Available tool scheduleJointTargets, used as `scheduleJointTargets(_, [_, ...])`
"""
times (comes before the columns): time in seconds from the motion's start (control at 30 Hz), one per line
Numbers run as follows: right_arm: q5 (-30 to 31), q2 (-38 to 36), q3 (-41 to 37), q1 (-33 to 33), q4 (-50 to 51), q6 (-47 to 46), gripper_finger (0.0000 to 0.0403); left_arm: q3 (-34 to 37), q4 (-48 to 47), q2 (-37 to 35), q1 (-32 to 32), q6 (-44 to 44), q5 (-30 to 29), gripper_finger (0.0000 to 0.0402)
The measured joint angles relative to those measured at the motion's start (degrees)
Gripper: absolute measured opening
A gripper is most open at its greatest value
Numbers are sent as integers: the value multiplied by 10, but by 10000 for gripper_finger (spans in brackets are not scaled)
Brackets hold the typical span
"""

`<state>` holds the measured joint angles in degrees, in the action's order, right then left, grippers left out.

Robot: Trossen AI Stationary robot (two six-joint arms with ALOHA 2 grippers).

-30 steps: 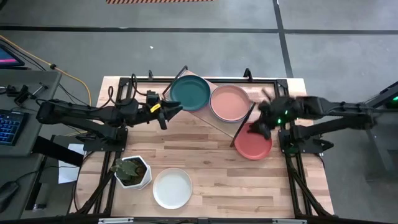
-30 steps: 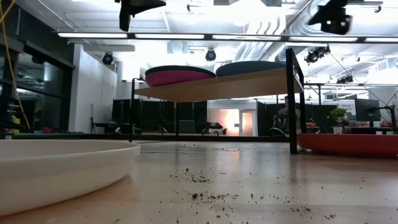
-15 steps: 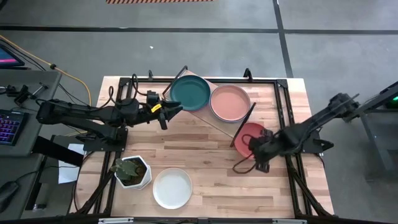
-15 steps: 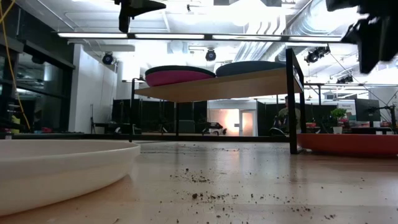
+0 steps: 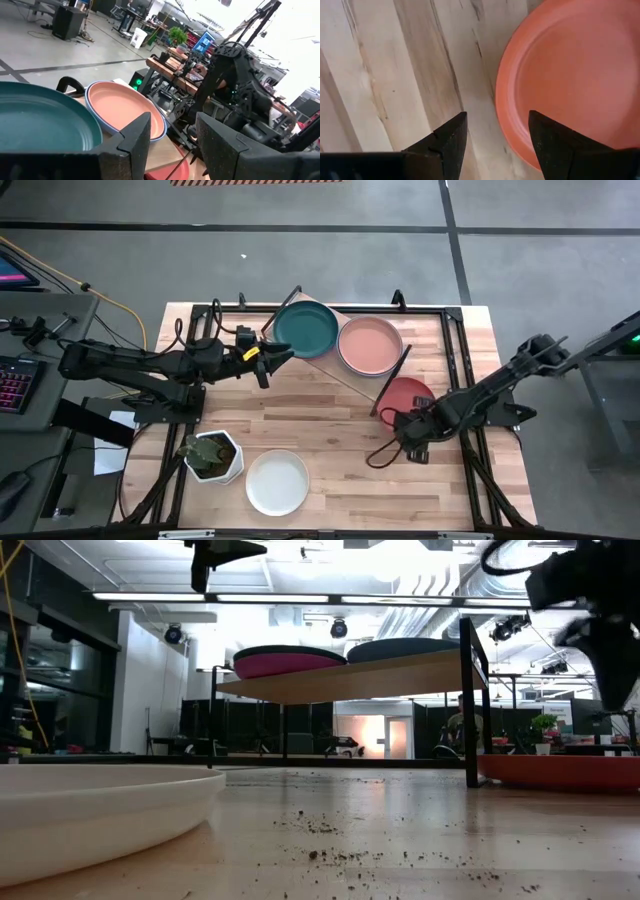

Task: Place and stack plates onto a shelf
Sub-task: Stack the orange plate on the brown plate

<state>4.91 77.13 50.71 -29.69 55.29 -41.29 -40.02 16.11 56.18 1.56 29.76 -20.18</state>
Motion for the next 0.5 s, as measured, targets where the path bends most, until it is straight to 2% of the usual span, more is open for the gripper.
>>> scheduleJointTargets(0.23, [-15, -67, -79, -1, -76, -92, 193, 0, 2, 0, 0, 0, 0, 147])
scheduleJointTargets(0.5, [-10, -70, -81, -1, -118, -63, 193, 0, 1, 0, 0, 0, 0, 147])
